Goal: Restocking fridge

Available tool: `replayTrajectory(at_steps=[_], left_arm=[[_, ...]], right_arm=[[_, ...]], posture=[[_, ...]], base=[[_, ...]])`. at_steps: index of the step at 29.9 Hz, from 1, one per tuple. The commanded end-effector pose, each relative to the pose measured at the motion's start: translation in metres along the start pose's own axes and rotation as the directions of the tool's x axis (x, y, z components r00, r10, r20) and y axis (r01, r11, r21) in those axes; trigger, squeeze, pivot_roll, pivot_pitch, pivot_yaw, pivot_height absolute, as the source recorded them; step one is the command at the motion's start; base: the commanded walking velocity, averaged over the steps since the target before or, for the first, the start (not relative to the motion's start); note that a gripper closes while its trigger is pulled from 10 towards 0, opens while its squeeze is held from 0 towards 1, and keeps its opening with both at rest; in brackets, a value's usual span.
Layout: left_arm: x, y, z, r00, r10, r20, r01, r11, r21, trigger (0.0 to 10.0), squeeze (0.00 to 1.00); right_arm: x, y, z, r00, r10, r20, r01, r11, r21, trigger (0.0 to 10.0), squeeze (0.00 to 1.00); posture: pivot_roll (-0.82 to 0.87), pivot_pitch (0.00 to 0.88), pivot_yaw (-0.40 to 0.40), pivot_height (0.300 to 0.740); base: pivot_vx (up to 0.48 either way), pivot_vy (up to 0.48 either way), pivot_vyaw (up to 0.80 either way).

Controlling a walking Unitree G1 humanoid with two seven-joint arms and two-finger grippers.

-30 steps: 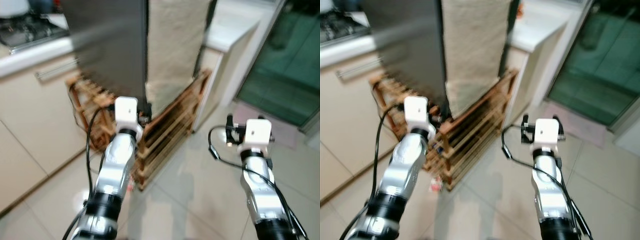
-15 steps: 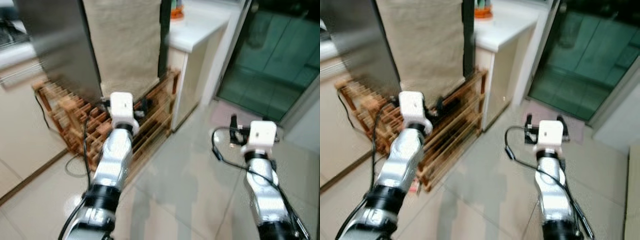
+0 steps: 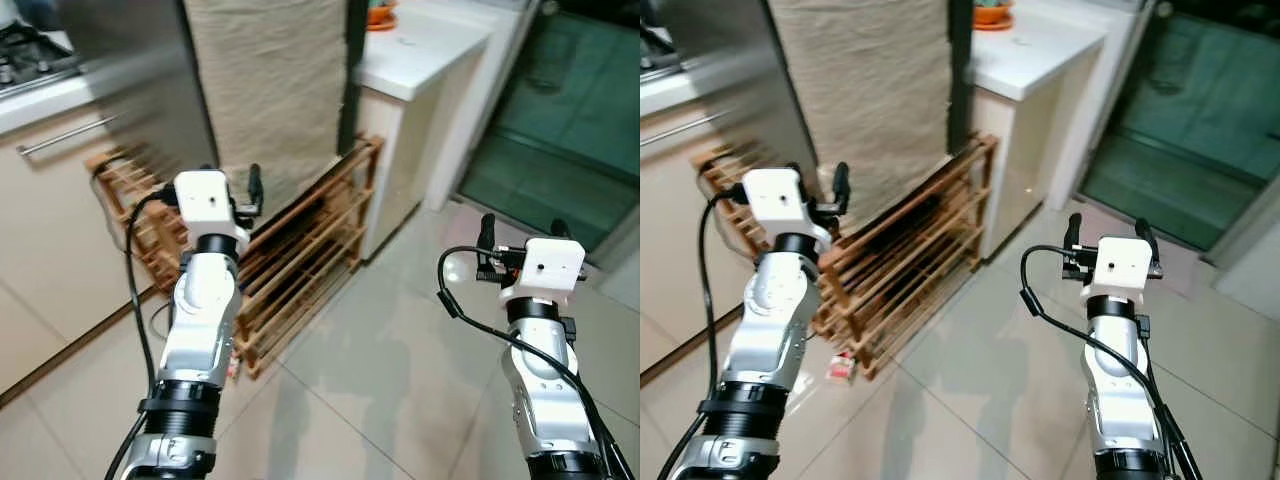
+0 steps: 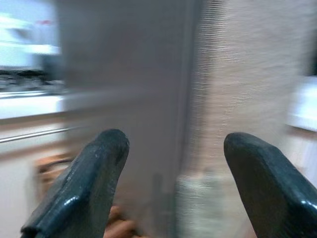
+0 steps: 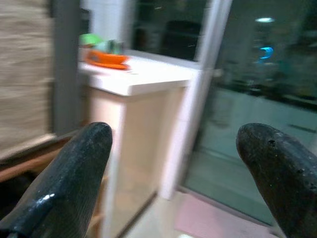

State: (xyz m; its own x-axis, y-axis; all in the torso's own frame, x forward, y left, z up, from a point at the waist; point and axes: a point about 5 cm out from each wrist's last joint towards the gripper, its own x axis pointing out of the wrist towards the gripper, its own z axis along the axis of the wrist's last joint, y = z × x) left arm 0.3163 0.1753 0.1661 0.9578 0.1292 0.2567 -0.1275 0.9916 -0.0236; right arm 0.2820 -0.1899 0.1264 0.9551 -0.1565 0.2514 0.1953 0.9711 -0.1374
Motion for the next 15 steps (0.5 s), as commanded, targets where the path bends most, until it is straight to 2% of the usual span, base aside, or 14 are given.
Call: replayTrajectory(at_steps=[1,4,8,11,15], left_arm=[[0.001,-0.010,0.007,1.000,-0.007,0.014,0.008,0.999,-0.032,10.0,0.00],[-0.001,-0.009,0.009,1.000,0.008,0.020,-0.007,0.999,-0.046,10.0,0.00],[-0.006,-0.012,0.012,1.000,-0.017,0.014,0.017,0.998,-0.058,10.0,0.00],[-0.007,-0.013,0.014,0.999,-0.025,0.024,0.026,0.999,-0.046,10.0,0.00],[-0.004,-0.022,0.015,0.996,-0.087,-0.004,0.087,0.996,0.006,10.0,0.00]], right_arm=[[-0.001,-0.009,0.001,1.000,-0.026,0.002,0.026,1.000,-0.007,10.0,0.00],[-0.001,-0.007,0.001,1.000,-0.020,-0.001,0.020,1.000,-0.005,10.0,0.00],[-0.002,-0.005,-0.001,1.000,-0.010,-0.011,0.010,1.000,-0.004,10.0,0.00],[-0.002,-0.005,-0.002,1.000,-0.007,-0.016,0.007,1.000,-0.005,10.0,0.00],[-0.002,-0.006,-0.003,1.000,-0.006,-0.019,0.006,1.000,-0.008,10.0,0.00]], posture=[[-0.03,0.000,-0.017,0.740],[-0.03,0.000,-0.020,0.740],[-0.02,0.000,-0.022,0.740],[-0.02,0.000,-0.023,0.740],[-0.03,0.000,-0.024,0.740]], base=[[0.360,0.319,0.00],[0.314,0.361,0.00],[0.000,0.478,0.00],[0.000,0.000,0.00],[0.000,0.000,0.00]])
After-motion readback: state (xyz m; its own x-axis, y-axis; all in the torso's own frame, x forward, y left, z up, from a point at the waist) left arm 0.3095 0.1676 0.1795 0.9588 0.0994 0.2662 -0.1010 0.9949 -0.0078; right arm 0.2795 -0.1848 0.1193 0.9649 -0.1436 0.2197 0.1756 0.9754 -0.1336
